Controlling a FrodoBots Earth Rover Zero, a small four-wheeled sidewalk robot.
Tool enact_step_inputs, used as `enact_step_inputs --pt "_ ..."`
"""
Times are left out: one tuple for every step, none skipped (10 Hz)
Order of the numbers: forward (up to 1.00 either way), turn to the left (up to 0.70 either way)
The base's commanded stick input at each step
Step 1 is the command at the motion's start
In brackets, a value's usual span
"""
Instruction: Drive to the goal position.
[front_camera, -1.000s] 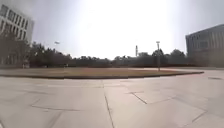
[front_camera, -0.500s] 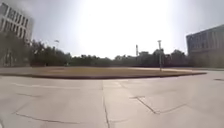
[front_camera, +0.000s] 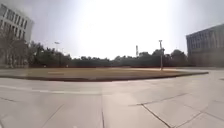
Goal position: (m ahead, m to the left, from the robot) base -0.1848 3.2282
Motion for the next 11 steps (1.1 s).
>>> enact_step_inputs --pt "0.7 -0.36" --pt "0.7 -0.36" --pt "0.7 -0.36" --pt "0.7 -0.19" --pt "0.7 -0.01" --pt "0.7 -0.01" --pt "0.7 -0.01" --pt "0.7 -0.01" --pt "0.7 -0.01" --pt "0.7 -0.01" --pt "0.7 -0.01"
